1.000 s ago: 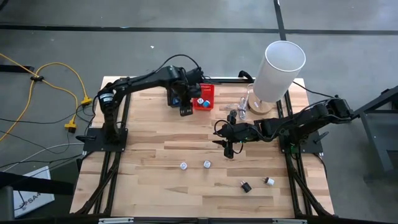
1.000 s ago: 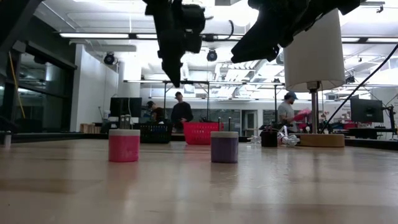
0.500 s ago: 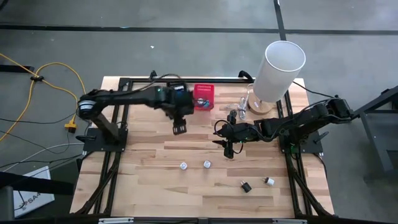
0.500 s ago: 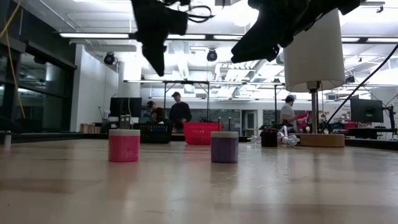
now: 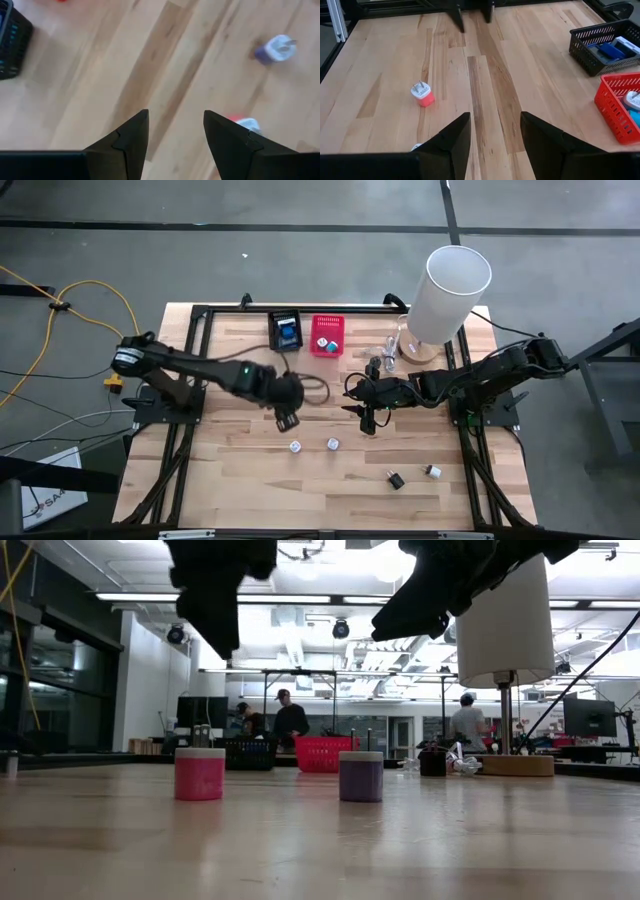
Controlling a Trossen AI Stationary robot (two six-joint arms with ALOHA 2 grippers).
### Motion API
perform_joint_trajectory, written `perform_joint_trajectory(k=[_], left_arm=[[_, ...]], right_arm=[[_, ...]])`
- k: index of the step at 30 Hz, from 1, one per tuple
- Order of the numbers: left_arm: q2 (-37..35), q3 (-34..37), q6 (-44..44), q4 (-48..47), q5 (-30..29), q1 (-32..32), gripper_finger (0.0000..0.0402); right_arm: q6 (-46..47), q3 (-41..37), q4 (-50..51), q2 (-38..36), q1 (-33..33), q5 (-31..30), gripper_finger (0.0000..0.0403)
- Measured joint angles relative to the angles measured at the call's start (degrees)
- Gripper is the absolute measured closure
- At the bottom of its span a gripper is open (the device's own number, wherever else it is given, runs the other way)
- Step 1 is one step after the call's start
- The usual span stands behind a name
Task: Pick & Place Office items
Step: Put the pink charger adapter into the red basket
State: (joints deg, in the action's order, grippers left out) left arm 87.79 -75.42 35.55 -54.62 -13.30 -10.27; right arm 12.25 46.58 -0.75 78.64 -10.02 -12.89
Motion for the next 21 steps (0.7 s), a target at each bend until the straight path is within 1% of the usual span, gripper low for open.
perform_joint_trajectory(k=[6,12,21], left_arm=[[-0.1,0.0,10.1,0.0,-4.2,-8.0,0.0221],[0.6,-0.1,16.7,-0.3,-4.8,-12.9,0.0221],[4.1,-0.3,21.0,2.0,1.2,-13.0,0.022]], right_arm=[[0.0,0.0,0.0,0.0,0.0,0.0,0.0243],[0.0,0.0,0.0,0.0,0.0,0.0,0.0243],[0.0,0.0,0.0,0.0,0.0,0.0,0.0243]])
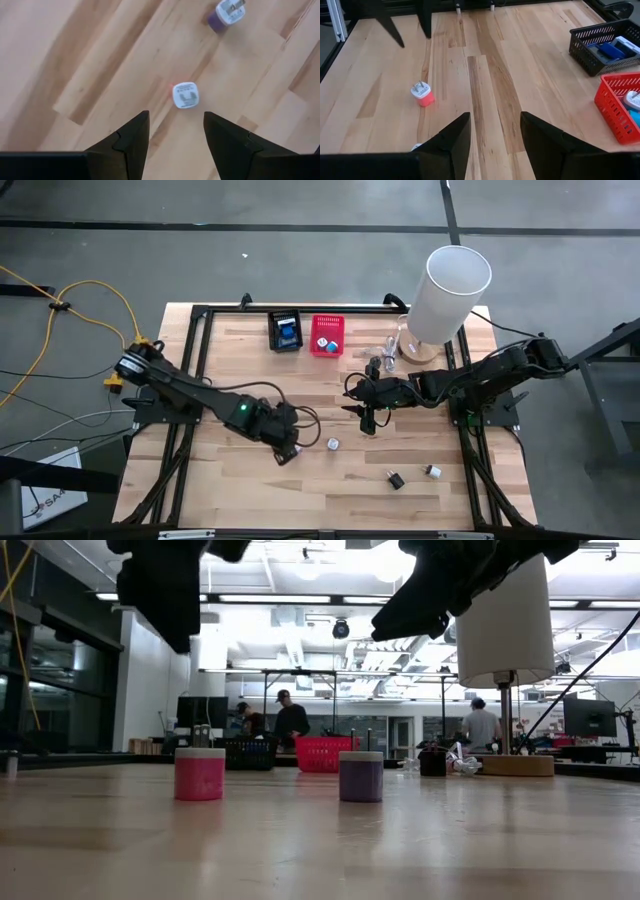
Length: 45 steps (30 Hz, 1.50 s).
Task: Pick & Place Office items
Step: Put the pink charger adapter into the red basket
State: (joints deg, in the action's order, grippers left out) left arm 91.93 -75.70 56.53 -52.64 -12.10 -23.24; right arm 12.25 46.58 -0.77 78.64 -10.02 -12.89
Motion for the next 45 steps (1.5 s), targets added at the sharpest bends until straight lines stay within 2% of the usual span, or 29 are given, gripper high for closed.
perform_joint_trajectory(k=[6,17,29,45], left_arm=[[2.8,0.0,0.8,3.2,2.5,0.5,0.022],[5.4,0.0,8.8,3.6,7.2,1.5,0.022],[9.7,0.0,9.9,6.7,9.4,2.4,0.022],[10.4,0.0,10.8,7.5,9.6,2.3,0.022]], right_arm=[[0.0,0.0,0.0,0.0,0.0,0.0,0.0243],[0.0,0.0,-0.1,0.0,0.0,0.0,0.0243],[0.0,0.0,-0.1,0.0,0.0,0.0,0.0243],[0.0,0.0,-0.1,0.0,0.0,0.0,0.0243]])
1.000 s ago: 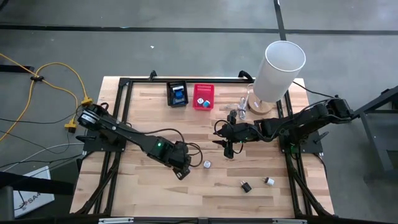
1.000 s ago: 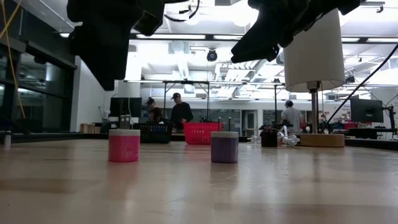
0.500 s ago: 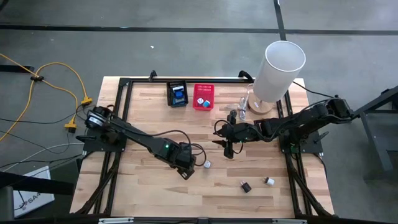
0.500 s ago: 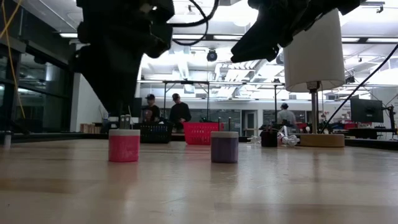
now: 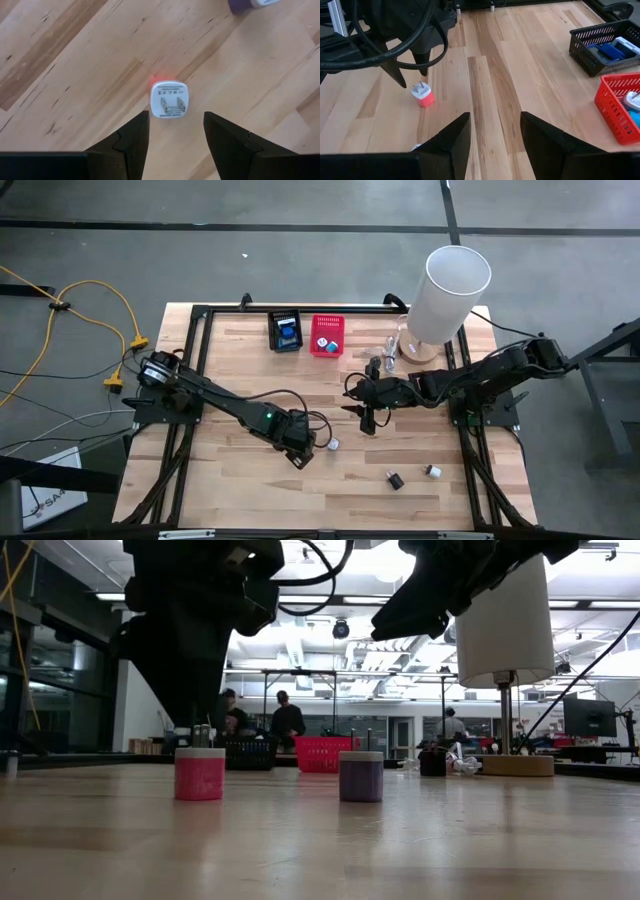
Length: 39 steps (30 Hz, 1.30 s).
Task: Pick & Place Office items
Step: Put the pink charger adapter into the red basket
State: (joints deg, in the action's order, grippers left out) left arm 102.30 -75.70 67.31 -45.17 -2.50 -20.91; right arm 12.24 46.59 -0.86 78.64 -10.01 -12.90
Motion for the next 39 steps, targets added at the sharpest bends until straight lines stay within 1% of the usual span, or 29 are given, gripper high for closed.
perform_joint_trajectory(k=[26,39], left_arm=[[6.4,0.0,-0.4,2.6,0.8,0.2,0.022],[6.4,0.1,-1.3,3.5,1.2,1.7,0.022]], right_arm=[[0.0,0.0,-0.1,0.0,0.0,0.0,0.0243],[0.0,0.0,-0.1,0.0,0.0,0.0,0.0243]])
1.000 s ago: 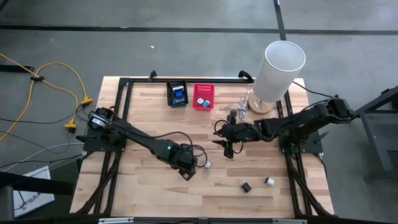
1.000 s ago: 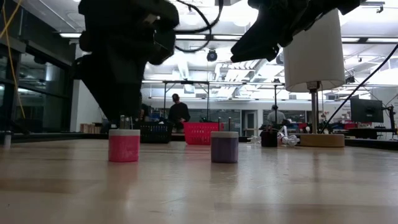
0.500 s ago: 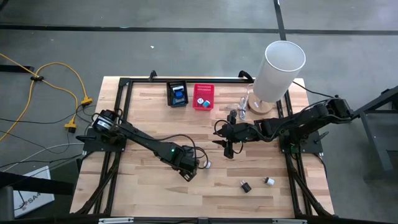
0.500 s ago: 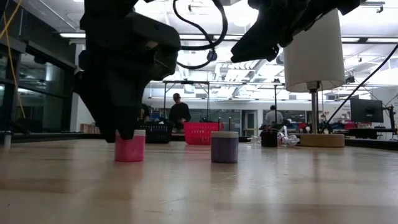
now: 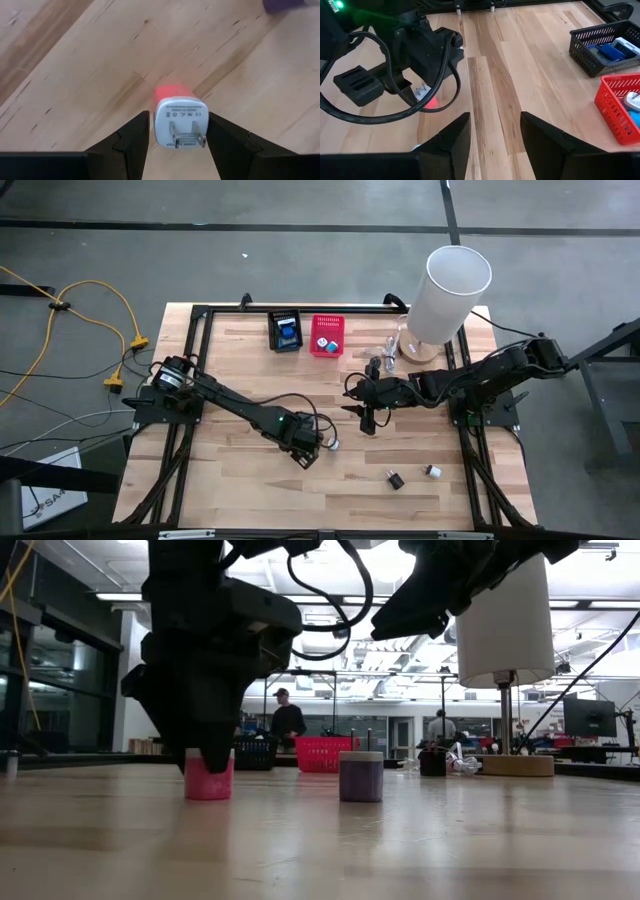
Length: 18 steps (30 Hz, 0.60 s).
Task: Pick & Place Office items
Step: Put the pink charger adapter into the red basket
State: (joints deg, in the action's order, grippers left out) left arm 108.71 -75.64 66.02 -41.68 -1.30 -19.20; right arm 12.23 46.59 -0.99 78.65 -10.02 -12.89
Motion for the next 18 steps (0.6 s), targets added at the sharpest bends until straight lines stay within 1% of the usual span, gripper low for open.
perform_joint_trajectory(k=[18], left_arm=[[0.0,0.0,-0.3,0.0,-0.4,0.1,0.022]], right_arm=[[0.0,0.0,0.0,0.0,0.0,0.0,0.0243]])
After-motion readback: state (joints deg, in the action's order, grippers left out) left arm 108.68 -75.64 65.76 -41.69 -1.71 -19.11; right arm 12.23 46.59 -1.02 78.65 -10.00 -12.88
